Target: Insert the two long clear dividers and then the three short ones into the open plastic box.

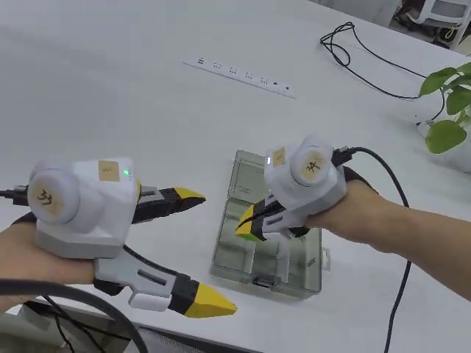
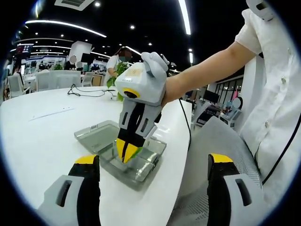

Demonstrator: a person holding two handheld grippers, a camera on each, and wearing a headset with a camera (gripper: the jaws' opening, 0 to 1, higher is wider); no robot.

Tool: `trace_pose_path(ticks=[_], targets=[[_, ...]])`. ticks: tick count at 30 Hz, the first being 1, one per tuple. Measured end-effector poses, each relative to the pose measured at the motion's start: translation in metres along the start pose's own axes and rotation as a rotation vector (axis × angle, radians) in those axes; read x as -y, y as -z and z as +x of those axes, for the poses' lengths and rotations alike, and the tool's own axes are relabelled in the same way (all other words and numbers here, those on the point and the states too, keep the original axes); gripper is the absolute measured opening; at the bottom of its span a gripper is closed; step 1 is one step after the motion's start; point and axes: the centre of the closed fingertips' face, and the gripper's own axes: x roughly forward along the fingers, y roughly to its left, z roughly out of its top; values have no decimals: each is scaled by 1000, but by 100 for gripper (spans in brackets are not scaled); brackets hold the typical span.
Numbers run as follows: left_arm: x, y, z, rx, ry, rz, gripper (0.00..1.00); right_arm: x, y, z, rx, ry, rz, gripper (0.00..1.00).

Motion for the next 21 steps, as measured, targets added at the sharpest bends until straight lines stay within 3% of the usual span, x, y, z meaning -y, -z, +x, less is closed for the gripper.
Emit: trace_pose_path(ticks=[10, 21], targets=[[0, 0, 0, 2, 3, -3, 97, 1, 5, 6, -62, -3, -15, 2], [1, 0, 0, -2, 4, 3, 97, 1, 7, 7, -60, -3, 2, 3]])
